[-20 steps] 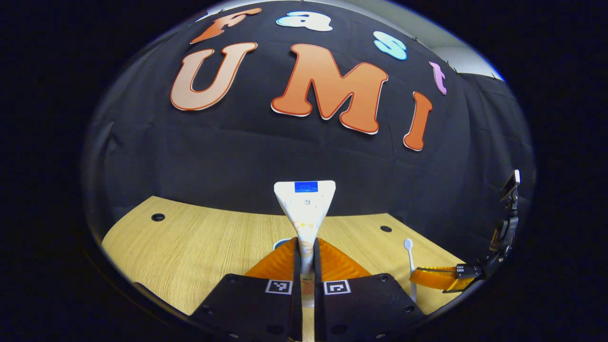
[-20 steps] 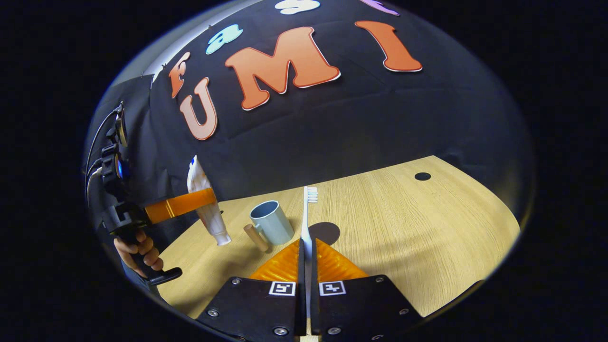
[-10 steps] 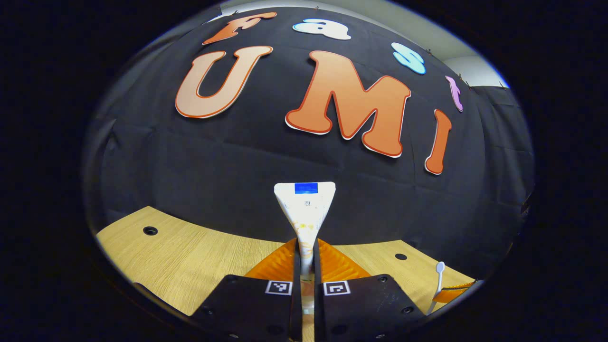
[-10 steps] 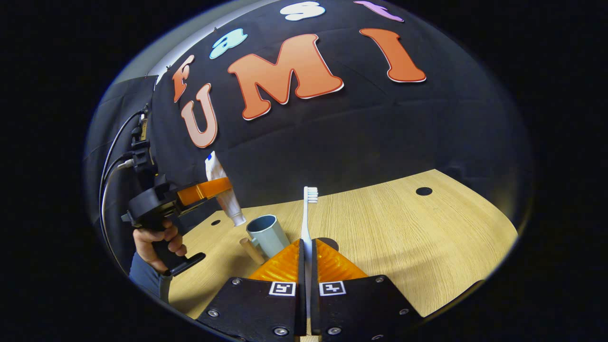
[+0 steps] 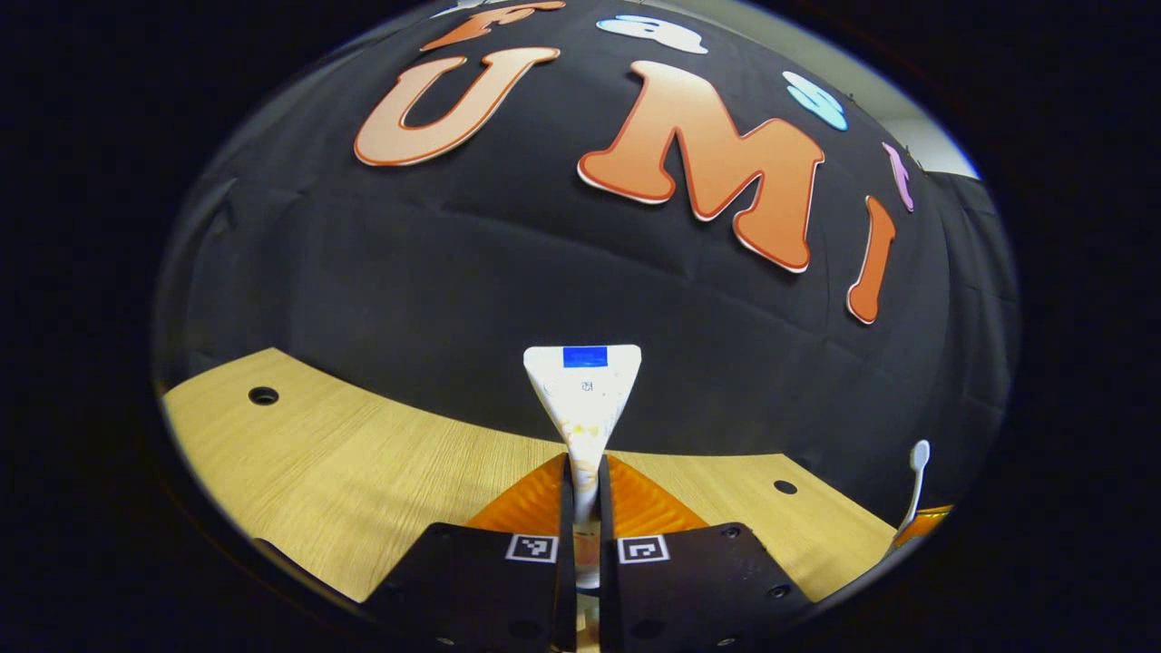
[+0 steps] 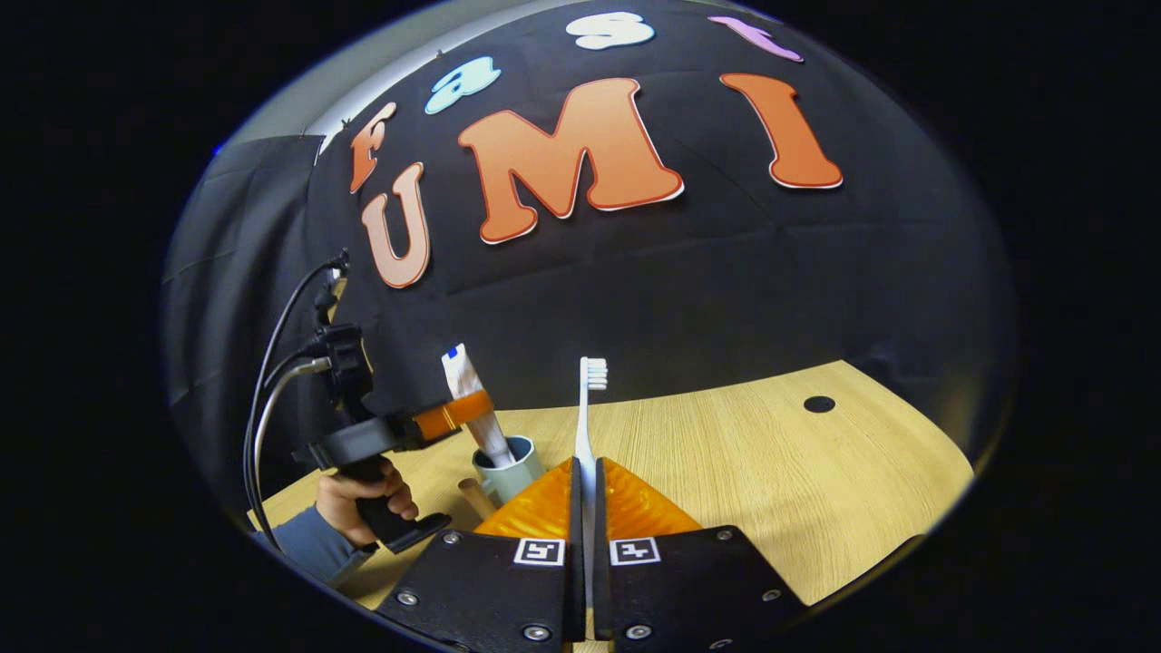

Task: Put the toothbrush and toothpaste on the desktop into the cup, then pick up the cup and place it on the coaster on the desktop.

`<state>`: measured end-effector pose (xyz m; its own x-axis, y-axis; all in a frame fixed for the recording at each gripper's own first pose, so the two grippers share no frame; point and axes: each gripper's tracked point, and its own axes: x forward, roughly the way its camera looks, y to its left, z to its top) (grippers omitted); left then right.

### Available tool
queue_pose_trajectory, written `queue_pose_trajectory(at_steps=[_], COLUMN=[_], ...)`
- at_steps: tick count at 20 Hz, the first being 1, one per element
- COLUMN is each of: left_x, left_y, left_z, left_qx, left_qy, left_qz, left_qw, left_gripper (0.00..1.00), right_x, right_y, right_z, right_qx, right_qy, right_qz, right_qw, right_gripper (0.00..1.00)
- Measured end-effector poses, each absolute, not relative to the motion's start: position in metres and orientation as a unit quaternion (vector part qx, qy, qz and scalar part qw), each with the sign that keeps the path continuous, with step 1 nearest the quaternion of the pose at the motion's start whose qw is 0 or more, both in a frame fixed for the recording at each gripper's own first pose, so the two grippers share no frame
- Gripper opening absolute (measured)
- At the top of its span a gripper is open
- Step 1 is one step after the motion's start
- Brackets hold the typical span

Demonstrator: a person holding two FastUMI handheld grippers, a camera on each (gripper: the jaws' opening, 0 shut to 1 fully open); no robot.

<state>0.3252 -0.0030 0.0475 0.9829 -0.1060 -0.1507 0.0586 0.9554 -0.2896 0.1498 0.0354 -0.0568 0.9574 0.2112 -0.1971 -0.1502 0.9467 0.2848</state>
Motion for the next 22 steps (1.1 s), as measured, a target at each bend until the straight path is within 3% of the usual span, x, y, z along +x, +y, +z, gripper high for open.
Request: queue_pose_trajectory(at_steps=[8, 11, 12, 15, 17, 18, 19, 21, 22], left_x=[0.314, 0.303, 0.299, 0.293, 0.283, 0.278, 0.273, 0.267, 0.262], left_y=[-0.006, -0.018, -0.017, -0.019, -0.024, -0.024, -0.023, -0.018, -0.011], left_z=[0.016, 0.011, 0.011, 0.023, 0.027, 0.030, 0.037, 0.052, 0.057], left_qx=[-0.147, -0.120, -0.114, -0.113, -0.112, -0.110, -0.109, -0.106, -0.100], left_qy=[0.111, 0.126, 0.125, 0.110, 0.096, 0.091, 0.082, 0.063, 0.054], left_qz=[-0.038, -0.061, -0.059, -0.069, -0.074, -0.079, -0.081, -0.079, -0.072], left_qw=[0.982, 0.983, 0.984, 0.985, 0.986, 0.987, 0.987, 0.989, 0.991], left_gripper=[0.11, 0.18, 0.26, 0.29, 0.39, 0.51, 0.53, 0.68, 0.81], right_x=[0.177, 0.189, 0.193, 0.201, 0.206, 0.208, 0.210, 0.211, 0.213], right_y=[0.062, 0.074, 0.077, 0.085, 0.087, 0.087, 0.089, 0.094, 0.094], right_z=[-0.056, -0.056, -0.056, -0.061, -0.062, -0.060, -0.061, -0.063, -0.060], right_qx=[0.146, 0.157, 0.159, 0.167, 0.168, 0.173, 0.182, 0.191, 0.190], right_qy=[0.107, 0.103, 0.099, 0.100, 0.095, 0.091, 0.091, 0.091, 0.083], right_qz=[0.127, 0.134, 0.134, 0.136, 0.133, 0.133, 0.135, 0.140, 0.138], right_qw=[0.975, 0.973, 0.973, 0.972, 0.972, 0.972, 0.970, 0.967, 0.968], right_gripper=[0.04, 0.04, 0.04, 0.04, 0.04, 0.04, 0.04, 0.04, 0.04])
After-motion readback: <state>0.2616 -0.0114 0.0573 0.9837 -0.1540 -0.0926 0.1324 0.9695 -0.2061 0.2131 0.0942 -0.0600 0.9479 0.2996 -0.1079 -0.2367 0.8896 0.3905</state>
